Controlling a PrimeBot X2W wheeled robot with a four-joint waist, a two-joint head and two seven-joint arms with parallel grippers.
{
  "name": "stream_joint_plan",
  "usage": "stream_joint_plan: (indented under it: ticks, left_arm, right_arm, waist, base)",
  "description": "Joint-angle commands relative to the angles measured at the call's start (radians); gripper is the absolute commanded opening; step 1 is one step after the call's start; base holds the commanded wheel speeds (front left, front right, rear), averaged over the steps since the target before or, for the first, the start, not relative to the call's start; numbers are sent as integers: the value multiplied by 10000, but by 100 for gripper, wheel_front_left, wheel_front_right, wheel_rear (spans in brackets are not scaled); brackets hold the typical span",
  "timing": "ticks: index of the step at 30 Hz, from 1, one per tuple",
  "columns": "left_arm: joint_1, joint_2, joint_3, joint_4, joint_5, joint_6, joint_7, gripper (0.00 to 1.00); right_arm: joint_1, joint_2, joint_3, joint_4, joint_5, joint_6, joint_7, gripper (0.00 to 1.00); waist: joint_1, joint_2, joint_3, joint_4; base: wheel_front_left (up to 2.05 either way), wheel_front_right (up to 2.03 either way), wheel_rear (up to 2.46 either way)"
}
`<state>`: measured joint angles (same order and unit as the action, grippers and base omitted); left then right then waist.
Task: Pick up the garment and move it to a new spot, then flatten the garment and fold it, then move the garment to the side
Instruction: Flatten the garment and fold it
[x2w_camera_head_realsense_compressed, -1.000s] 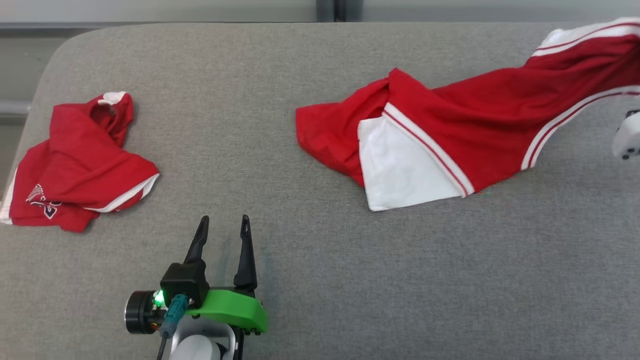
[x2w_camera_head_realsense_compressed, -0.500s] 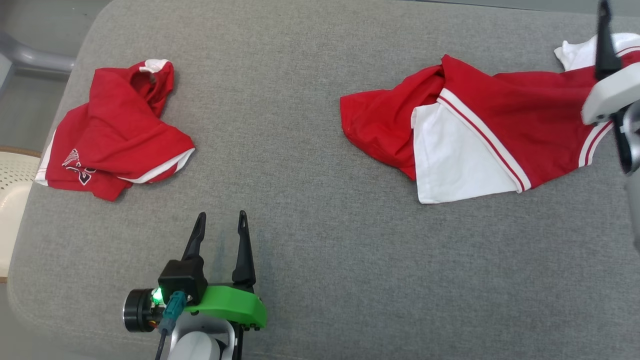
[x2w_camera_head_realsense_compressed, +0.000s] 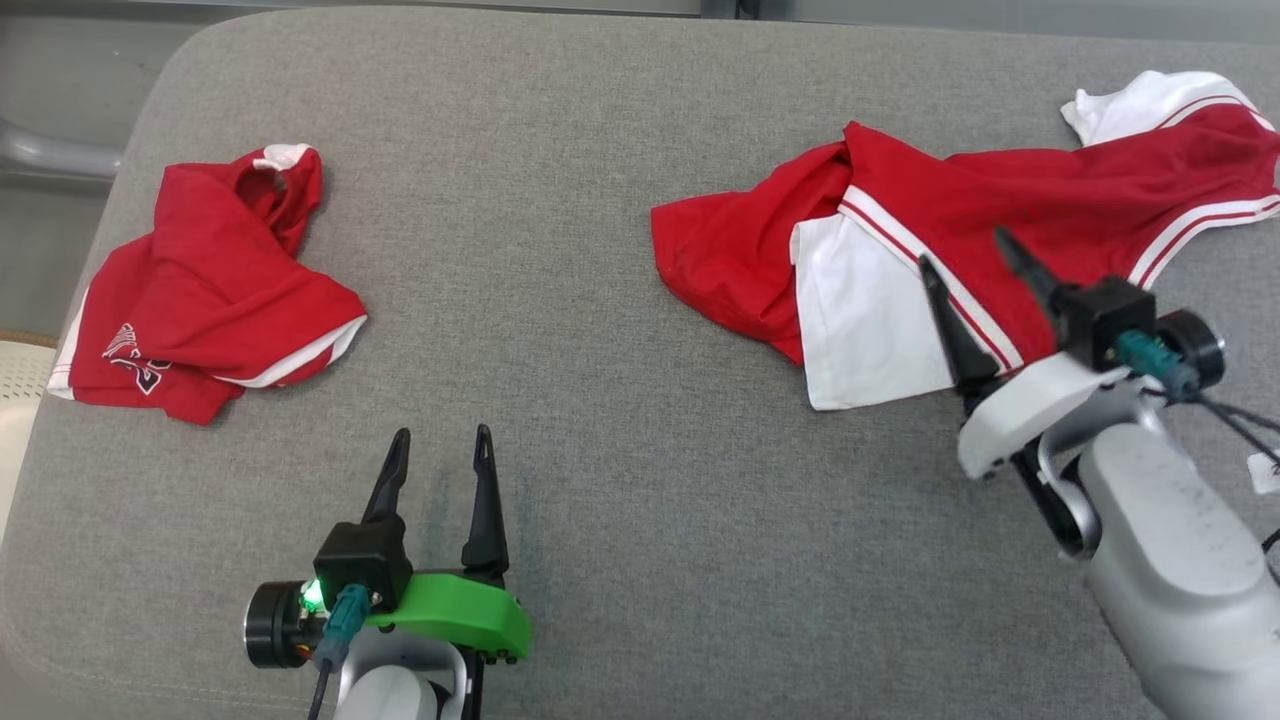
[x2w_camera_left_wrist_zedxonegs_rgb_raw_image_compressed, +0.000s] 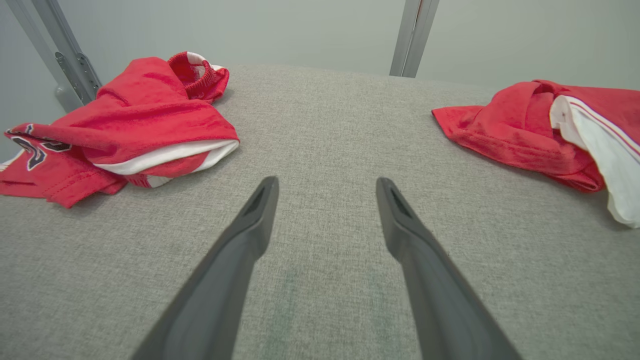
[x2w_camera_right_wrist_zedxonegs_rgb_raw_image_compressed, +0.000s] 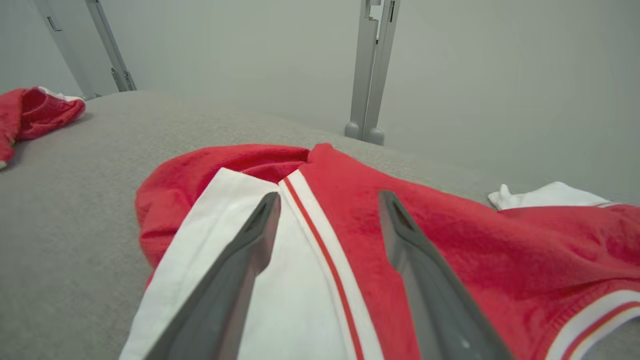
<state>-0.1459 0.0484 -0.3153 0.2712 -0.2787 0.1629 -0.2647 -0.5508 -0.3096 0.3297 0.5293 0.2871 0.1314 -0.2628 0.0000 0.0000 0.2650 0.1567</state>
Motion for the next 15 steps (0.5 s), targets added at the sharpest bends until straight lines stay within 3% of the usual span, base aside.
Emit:
stream_joint_plan:
  ticks: [1,8,15]
  left_arm:
    - [72,36,63,41,27,-26,5,100]
    - [5,36,-34,-2,24,-19,5,100]
    - [73,36,-122,-53,-96,75,5,100]
  right_arm:
    - [277,12,255,-27,190,-13,-31,100]
    - [704,42,2058,298,817,-13,-31,100]
    - [569,12,2834,458,829,-13,-31,100]
  waist:
    - [0,0,-6,-7]
    - [0,0,69,160]
    - [0,0,217,375]
  base:
    - [0,0,0]
    - [0,0,0]
    - [0,0,0]
